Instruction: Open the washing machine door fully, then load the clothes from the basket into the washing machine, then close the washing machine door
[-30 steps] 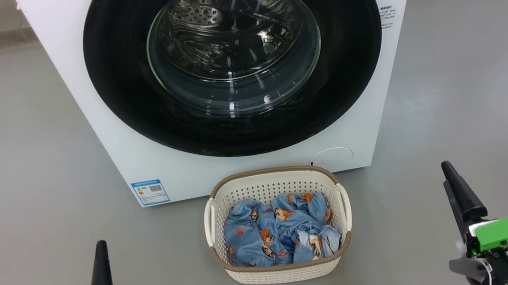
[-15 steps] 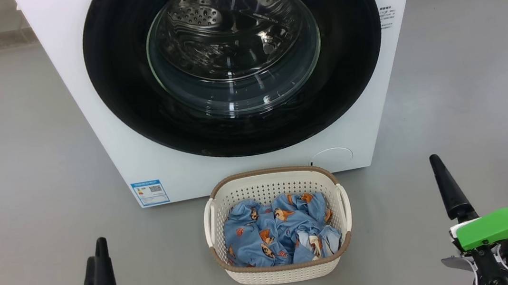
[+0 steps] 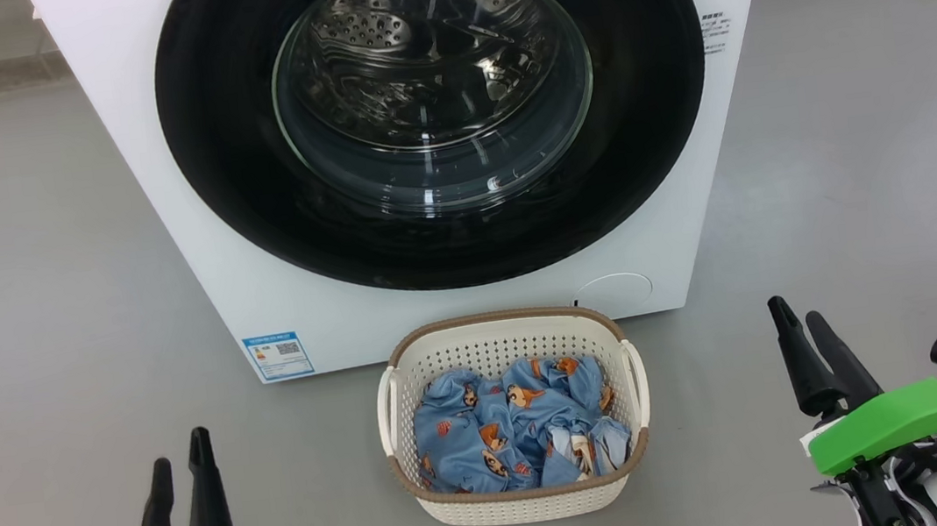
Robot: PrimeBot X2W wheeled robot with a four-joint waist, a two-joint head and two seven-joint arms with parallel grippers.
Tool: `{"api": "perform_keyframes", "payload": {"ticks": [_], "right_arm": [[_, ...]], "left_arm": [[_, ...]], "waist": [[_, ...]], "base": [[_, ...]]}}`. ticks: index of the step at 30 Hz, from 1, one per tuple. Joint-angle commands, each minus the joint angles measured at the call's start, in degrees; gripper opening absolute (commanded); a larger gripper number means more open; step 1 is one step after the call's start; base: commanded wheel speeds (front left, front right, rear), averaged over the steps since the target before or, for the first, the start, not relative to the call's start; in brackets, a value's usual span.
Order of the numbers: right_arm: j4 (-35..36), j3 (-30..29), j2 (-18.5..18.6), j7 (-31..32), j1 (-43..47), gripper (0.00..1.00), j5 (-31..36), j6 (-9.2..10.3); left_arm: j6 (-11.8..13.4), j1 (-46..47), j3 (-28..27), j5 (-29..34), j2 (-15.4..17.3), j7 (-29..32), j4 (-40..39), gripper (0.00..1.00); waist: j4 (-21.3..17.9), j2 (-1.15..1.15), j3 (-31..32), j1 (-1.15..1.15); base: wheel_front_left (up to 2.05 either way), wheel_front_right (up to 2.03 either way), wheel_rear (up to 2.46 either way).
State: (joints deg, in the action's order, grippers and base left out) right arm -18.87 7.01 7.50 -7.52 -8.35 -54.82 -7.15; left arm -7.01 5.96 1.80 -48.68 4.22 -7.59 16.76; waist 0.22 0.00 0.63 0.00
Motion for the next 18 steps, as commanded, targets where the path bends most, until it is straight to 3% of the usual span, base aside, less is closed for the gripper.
{"api": "perform_keyframes", "payload": {"ticks": [1,18], "right_arm": [[1.21,0.91,0.79,-0.86,-3.03,1.0,1.83,-0.25],[-1.08,3.72,0.67,-3.71,-4.42,1.0,18.58,-0.29]], "left_arm": [[-0.3,2.76,-0.98,1.78,0.93,-0.63,-1.22,1.0],[-0.33,3.92,-0.81,17.33,0.69,-3.55,1.26,1.0]], "waist": [[0.01,0.0,0.01,0.0],[0.2,0.0,0.26,0.0]], "base": [[0.0,0.0,0.0],[0.0,0.0,0.0]]}}
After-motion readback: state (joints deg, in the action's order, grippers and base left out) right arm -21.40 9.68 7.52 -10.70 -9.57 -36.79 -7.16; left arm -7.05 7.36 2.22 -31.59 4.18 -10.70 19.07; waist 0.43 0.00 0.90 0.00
